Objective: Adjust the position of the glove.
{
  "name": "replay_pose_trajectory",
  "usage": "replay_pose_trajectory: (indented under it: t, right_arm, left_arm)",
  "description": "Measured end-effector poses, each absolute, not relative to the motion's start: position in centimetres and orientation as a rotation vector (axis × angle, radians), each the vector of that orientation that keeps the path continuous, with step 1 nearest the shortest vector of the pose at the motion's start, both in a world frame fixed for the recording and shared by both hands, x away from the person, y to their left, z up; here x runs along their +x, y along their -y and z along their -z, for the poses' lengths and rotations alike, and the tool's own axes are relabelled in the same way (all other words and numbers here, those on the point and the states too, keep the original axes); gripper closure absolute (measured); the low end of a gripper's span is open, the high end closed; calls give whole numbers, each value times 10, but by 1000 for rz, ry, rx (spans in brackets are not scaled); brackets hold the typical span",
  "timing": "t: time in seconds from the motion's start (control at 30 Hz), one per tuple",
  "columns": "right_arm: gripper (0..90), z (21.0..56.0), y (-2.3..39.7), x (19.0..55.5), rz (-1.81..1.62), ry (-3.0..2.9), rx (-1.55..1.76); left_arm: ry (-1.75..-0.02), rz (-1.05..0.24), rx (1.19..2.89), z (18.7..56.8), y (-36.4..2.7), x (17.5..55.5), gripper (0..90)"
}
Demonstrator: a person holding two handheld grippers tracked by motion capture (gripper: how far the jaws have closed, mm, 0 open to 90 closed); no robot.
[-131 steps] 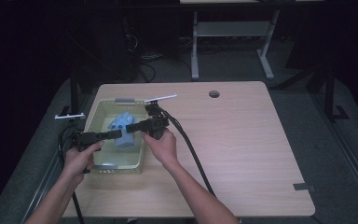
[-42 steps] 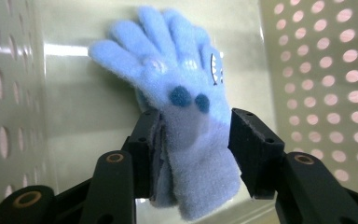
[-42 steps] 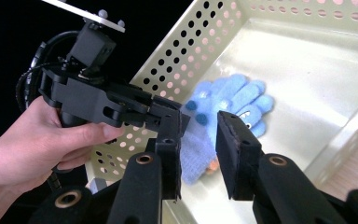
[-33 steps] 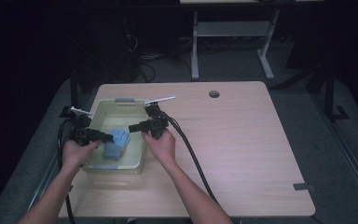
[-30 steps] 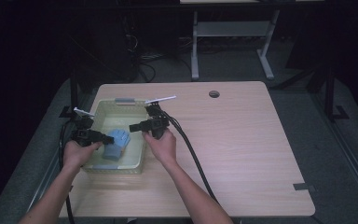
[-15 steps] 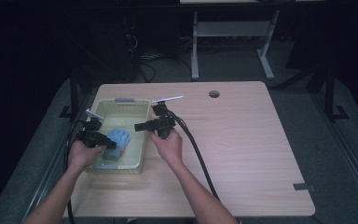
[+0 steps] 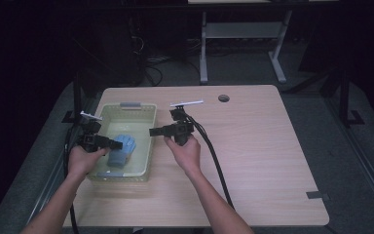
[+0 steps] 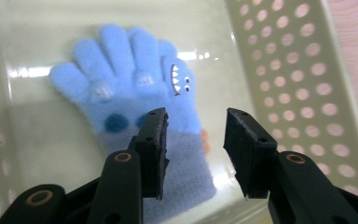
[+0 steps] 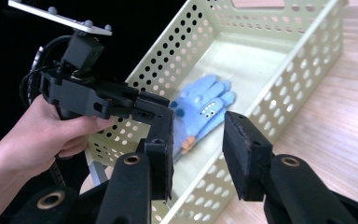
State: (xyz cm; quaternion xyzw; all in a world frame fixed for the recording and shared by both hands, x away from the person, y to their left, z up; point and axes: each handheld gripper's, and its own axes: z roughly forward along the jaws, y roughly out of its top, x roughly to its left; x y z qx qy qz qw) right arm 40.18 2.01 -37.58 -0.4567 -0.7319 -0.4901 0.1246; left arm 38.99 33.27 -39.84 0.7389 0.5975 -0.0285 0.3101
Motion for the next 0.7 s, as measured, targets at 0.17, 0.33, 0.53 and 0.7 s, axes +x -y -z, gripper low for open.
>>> replay_pose_trajectory:
  t: [0.17,0.33,0.53,0.7]
  right_arm:
    - [593,376,-8,399,1430,2132,-1345]
    - [550,375,3,399,1452,2108,-1360]
    - [508,375,15,399,1461,2093,-1374]
    - [488,374,26,397,1486,2078,-1381]
  left_arm:
    - [-1525,88,1921,392,-329,386,524]
    - [-1488,101,1904,388,-326,385,492]
    - [-1437,119,1875,380,-315,384,469]
    - [-1396,111,1882,375,-305,383,455]
